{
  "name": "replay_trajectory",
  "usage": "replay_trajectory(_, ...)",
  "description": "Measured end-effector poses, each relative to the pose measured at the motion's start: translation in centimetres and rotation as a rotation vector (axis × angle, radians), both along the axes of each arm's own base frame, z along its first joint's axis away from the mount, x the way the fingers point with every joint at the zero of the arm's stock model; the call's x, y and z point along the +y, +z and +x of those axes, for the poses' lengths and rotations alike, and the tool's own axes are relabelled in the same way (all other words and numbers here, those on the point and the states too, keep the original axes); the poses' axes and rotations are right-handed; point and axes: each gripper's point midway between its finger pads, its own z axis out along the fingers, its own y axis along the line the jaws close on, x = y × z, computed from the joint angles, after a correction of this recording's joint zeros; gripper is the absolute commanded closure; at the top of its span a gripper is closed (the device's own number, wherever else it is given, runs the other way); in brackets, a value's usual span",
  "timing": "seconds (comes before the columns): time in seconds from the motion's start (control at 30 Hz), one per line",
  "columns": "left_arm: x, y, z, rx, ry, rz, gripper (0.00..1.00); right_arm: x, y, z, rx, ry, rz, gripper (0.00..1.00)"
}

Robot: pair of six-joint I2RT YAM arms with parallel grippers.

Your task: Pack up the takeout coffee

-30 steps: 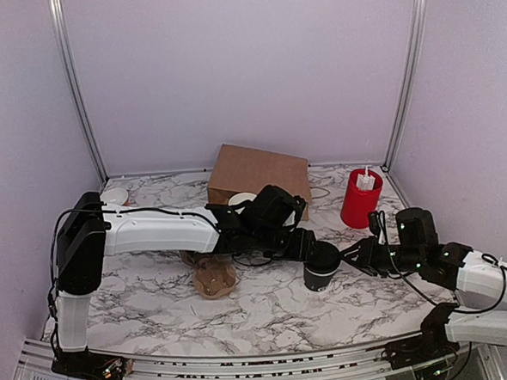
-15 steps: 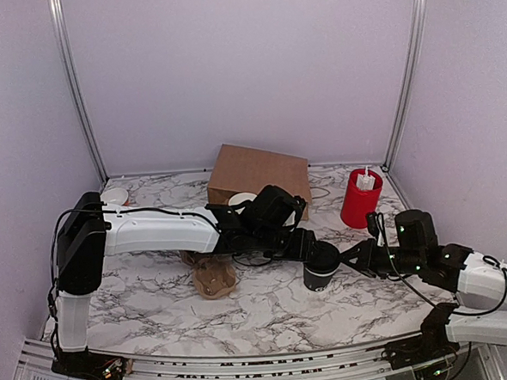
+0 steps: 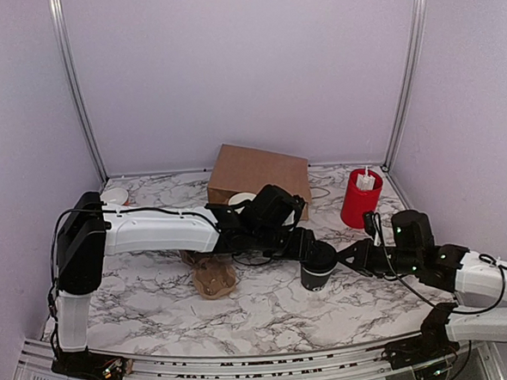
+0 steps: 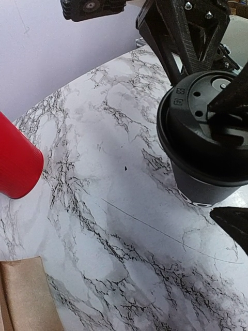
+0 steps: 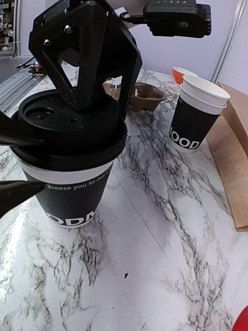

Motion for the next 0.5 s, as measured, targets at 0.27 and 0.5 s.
replay_trajectory(0.27, 0.6, -0.1, 1.2, 0.011, 0.038, -0.004, 0.38, 1.0, 0.0, 1.5, 0.003, 0.013, 0.051, 0.79)
replay_trajectory(0.5, 1.6, -0.1, 2.2, 0.012, 0.086, -0.007, 0.38, 2.0, 0.2, 3.0, 0.014, 0.029, 0.057, 0.80)
